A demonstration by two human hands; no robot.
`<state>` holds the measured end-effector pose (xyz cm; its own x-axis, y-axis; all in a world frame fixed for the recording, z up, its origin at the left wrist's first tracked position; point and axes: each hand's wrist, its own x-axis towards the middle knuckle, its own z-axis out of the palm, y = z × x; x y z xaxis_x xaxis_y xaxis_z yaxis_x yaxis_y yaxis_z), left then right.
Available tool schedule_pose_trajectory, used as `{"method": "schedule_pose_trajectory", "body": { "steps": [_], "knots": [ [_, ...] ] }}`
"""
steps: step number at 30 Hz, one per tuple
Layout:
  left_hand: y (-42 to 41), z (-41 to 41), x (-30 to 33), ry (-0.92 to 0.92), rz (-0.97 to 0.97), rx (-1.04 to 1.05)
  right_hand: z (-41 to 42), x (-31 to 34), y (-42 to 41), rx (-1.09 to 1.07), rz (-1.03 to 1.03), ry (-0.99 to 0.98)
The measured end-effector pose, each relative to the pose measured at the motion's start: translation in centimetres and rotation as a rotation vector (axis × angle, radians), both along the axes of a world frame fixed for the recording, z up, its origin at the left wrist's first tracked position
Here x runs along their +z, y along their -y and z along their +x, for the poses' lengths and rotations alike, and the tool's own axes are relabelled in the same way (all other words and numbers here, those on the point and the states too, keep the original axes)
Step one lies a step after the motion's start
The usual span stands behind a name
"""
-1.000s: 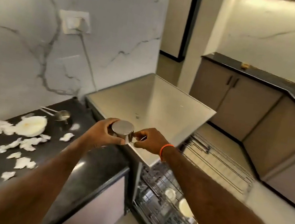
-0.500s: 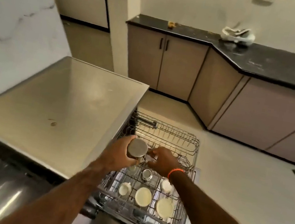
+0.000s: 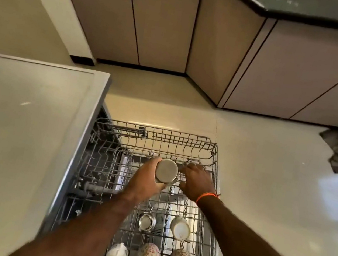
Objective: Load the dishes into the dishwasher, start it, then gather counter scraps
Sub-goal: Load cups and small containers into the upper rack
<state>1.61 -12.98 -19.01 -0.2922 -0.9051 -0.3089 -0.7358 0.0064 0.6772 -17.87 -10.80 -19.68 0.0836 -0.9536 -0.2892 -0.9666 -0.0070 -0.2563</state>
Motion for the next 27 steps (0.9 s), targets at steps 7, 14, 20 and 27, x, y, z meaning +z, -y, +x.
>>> {"method": "schedule_pose_trajectory", "body": {
  "steps": [7, 14, 20, 27],
  "knots": [
    [3.3, -1.9, -6.7, 0.079, 0.067, -0.063, -1.2, -6.4, 3.2, -0.048, 0.102, -0.065],
    [4.0, -2.7, -7.8, 0.11, 0.114, -0.126, -1.5, -8.3, 3.9, -0.078, 0.179, -0.064],
    [4.0, -2.7, -7.1, 0.147, 0.151, -0.124, -1.3, -7.6, 3.7, -0.095, 0.118, -0.086],
    [2.4, -1.3, -2.6, 0.178, 0.156, -0.151, -1.3, -3.6, 2.4, -0.135, 0.101, -0.03]
  ]
}}
